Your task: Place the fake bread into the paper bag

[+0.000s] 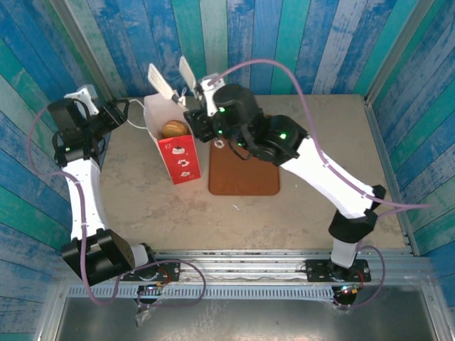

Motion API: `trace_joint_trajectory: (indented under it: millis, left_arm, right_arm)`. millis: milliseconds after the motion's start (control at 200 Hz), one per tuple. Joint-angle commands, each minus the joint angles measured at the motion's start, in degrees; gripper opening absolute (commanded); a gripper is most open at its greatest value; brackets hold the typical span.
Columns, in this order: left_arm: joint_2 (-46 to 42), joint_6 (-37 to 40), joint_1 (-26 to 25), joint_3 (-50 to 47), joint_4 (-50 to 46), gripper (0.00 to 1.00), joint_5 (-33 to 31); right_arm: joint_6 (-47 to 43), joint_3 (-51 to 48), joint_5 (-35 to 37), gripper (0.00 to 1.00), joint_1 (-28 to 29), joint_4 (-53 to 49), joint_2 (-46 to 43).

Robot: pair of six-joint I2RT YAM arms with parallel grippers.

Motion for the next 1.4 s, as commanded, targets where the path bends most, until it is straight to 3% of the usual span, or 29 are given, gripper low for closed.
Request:
trace_joint_trajectory:
  millis: [0,311,371,616,877,1092,1397]
  left_arm:
    - [-3.7,-0.9,0.3,1.9,0.7,0.82,-0.8]
    - [-10.2,1.2,0.2,0.5,-2.1,1.0,1.3]
    - [-11.7,2.2,0.3,-0.3,-3.3,0.94,0.6]
    - [-20.1,-1.1,0.2,-9.1,-2.5,0.94,-7.5]
    - [-23.6,-4.3,0.2,-14.8,-3.5,0.94,-12.2]
    - [-23.8,-5.9,0.2,-18.3,-1.8,0.94,-11.4]
    - [-23.5,-5.0,0.3,-18.5,-1.3,0.94,-11.8]
  right_arm:
    - [0.5,-5.9,1.7,0.59,-2.9,0.8,-5.2]
    - [6.6,-33.0,-1.7,0.59,-16.2,-1.0,-17.6]
    - [7.6,-37.4,-3.4,0.58,-18.8,-1.2,-19.1]
    - [7.6,-49.1,-8.1,0.58,-30.4,-0.6,-21.4]
    - [4.3,-49.8,-12.2,0.57,-37.5,-1.1,-15.6]
    - [0.7,-43.5,-13.1,0.53,-37.6,-6.6,-6.9]
    - [-0.4,-40.8,-13.6,0.5,-36.3,-7.3,-1.2]
